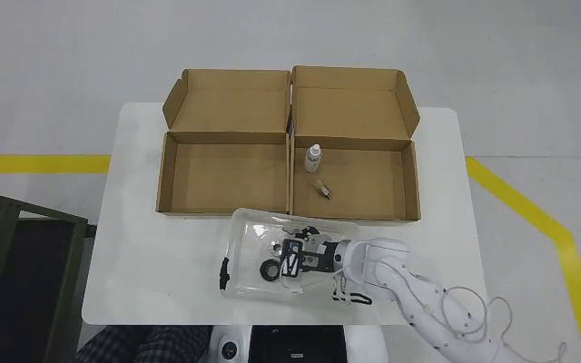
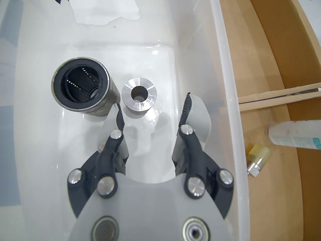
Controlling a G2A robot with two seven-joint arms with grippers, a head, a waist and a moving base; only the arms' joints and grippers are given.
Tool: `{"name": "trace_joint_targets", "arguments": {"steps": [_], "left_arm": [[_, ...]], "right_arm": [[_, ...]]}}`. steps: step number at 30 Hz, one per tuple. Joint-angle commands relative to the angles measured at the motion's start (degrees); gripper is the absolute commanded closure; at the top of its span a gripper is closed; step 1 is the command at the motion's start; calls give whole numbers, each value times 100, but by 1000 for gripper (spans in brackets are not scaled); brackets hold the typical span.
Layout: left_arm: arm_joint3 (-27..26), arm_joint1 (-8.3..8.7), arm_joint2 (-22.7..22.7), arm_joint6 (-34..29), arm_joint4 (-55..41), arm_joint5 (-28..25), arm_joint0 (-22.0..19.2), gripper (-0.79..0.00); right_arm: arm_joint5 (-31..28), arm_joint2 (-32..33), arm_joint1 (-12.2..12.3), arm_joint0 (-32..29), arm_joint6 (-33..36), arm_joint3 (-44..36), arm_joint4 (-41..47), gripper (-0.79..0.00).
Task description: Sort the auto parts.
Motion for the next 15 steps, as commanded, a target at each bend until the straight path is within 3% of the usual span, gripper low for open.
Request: {"name": "trace_joint_targets", "arguments": {"steps": [1, 10, 15], "left_arm": [[0, 0, 0, 0, 0, 0, 0, -785], [0, 0, 0, 0, 0, 0, 0, -785], [0, 0, 0, 0, 0, 0, 0, -785]], "right_arm": [[0, -63, -32, 75, -5, 87, 34, -446], [-37, -386, -203, 445, -82, 519, 178, -434], [-64, -481, -274, 575, -117, 697, 257, -382]]}}
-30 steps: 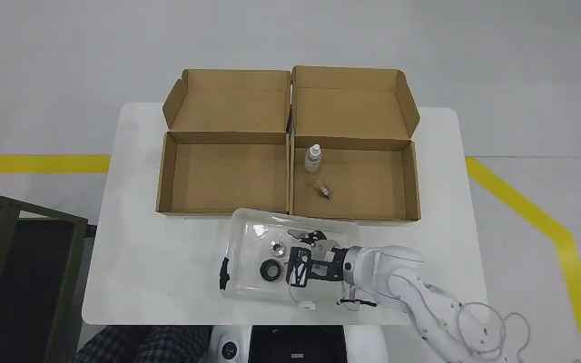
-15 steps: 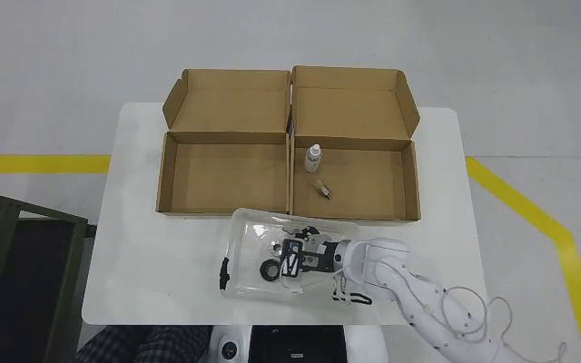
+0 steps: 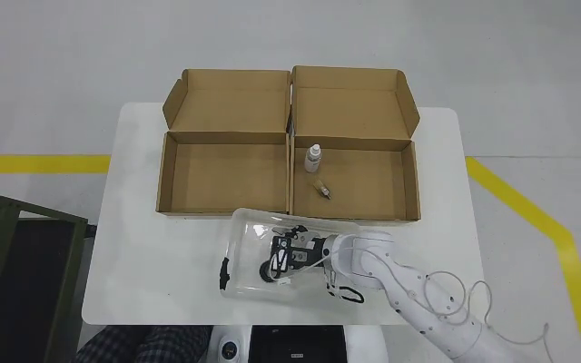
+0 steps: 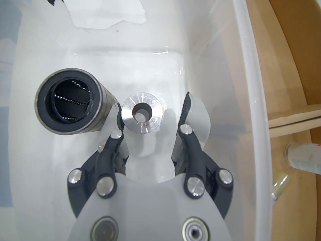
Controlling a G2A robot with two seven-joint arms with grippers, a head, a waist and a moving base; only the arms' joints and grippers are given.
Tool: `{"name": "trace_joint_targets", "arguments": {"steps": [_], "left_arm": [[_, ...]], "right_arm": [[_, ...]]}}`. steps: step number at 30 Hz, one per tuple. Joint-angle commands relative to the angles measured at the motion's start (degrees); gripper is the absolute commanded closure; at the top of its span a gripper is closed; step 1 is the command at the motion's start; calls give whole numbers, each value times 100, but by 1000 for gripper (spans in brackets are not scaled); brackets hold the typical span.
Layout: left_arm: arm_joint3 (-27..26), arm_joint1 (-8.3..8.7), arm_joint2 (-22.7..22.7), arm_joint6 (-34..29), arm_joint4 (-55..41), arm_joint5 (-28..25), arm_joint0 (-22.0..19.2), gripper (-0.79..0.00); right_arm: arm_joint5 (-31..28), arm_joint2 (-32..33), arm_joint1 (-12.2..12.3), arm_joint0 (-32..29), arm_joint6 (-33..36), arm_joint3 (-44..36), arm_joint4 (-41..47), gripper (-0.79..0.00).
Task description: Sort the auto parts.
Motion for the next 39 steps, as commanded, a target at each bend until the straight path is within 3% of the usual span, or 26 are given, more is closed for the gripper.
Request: {"name": "trace_joint_targets", "arguments": {"steps": [1, 7, 9, 11, 21, 39], "left_arm": [[0, 0, 0, 0, 0, 0, 0, -785], [0, 0, 0, 0, 0, 0, 0, -785], [0, 0, 0, 0, 0, 0, 0, -785], [0, 0, 0, 0, 0, 0, 0, -785], [0, 0, 0, 0, 0, 0, 0, -785], [0, 0, 0, 0, 0, 0, 0, -785]], "right_arm": [[-22, -16, -18, 30, -23, 42, 37, -376], [-71, -49, -59, 83, -18, 116, 61, -262], [-89, -49, -70, 94, -24, 135, 83, -99], [-110, -48, -79, 101, -29, 152, 99, 0], [-135, 41, -87, 34, -199, -130, 93, 0], [-714, 939, 84, -325, -1407, -898, 745, 0]]}}
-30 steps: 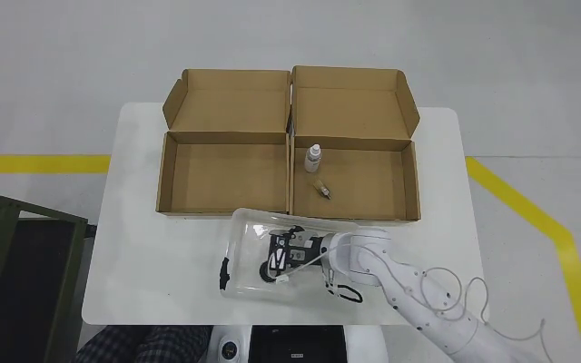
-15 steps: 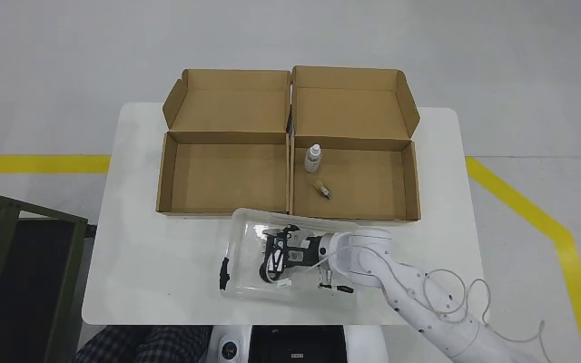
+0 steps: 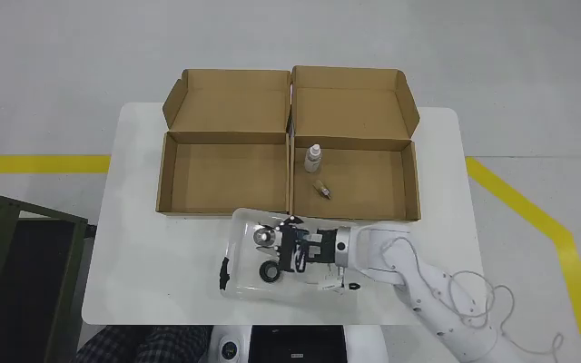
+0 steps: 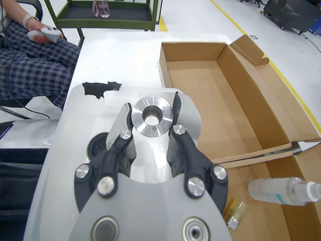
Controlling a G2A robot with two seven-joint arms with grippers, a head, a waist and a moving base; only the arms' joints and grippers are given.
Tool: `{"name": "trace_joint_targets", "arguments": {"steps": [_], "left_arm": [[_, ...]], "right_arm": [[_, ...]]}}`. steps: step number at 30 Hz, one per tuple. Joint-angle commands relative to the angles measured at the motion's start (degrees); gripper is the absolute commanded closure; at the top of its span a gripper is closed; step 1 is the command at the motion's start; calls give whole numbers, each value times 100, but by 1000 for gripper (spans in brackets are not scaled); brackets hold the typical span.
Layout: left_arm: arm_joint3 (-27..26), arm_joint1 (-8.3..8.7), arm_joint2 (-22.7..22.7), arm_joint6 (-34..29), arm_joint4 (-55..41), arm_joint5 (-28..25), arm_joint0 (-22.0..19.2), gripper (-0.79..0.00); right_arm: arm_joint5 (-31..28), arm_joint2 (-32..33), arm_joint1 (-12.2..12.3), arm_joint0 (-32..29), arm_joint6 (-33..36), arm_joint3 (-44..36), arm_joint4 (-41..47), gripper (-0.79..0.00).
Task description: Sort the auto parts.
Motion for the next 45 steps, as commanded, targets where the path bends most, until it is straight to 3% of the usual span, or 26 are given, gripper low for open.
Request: {"name": "trace_joint_targets", "arguments": {"steps": [1, 27, 37, 45], "left_arm": [[0, 0, 0, 0, 0, 0, 0, -785], [0, 0, 0, 0, 0, 0, 0, -785], [0, 0, 0, 0, 0, 0, 0, -785], [0, 0, 0, 0, 0, 0, 0, -785]], "right_arm": [[-55, 83, 13, -24, -118, -45, 70, 0], [-59, 862, 113, -421, -929, -91, 655, 0], [443, 569, -5, 21, -515, 133, 653, 0], [909, 5, -225, 795, 4, 628, 614, 0]]}}
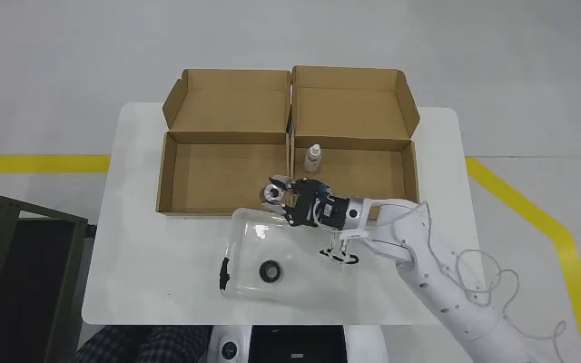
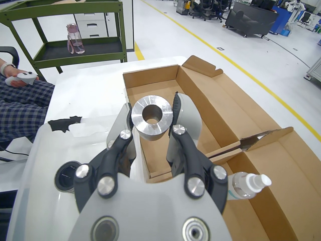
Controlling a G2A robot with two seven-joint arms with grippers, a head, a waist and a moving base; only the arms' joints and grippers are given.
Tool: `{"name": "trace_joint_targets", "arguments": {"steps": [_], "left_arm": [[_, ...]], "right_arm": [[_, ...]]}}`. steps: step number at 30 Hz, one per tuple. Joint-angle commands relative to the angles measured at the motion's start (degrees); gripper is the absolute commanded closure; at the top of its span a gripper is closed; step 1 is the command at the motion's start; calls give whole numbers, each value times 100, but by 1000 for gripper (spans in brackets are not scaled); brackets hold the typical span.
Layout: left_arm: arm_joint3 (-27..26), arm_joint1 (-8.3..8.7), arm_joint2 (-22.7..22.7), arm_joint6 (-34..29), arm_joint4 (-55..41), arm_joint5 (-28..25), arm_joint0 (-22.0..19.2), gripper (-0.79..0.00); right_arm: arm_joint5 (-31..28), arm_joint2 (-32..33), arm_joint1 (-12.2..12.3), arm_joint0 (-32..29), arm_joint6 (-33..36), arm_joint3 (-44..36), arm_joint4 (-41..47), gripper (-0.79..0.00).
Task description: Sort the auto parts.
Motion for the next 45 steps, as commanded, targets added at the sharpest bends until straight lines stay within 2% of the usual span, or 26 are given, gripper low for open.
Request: {"name": "trace_joint_targets", "arguments": {"steps": [1, 16, 24, 37, 40, 43, 45], "left_arm": [[0, 0, 0, 0, 0, 0, 0, -785], [0, 0, 0, 0, 0, 0, 0, -785], [0, 0, 0, 0, 0, 0, 0, -785], [0, 0, 0, 0, 0, 0, 0, -785], [0, 0, 0, 0, 0, 0, 0, -785], [0, 0, 0, 0, 0, 0, 0, -785], [0, 0, 0, 0, 0, 0, 0, -785]], "right_arm": [[119, -170, -68, 221, 136, 167, 18, 0], [755, -1164, -630, 1541, 1398, 1645, 456, 0], [889, -1479, -870, 1907, 1874, 2223, 552, 0], [843, -1926, -1260, 2290, 2222, 2937, 689, 0], [818, -1971, -1320, 2328, 2275, 3017, 688, -71], [794, -1982, -1370, 2362, 2282, 3126, 694, -231], [767, -1987, -1400, 2383, 2293, 3194, 695, -302]]}}
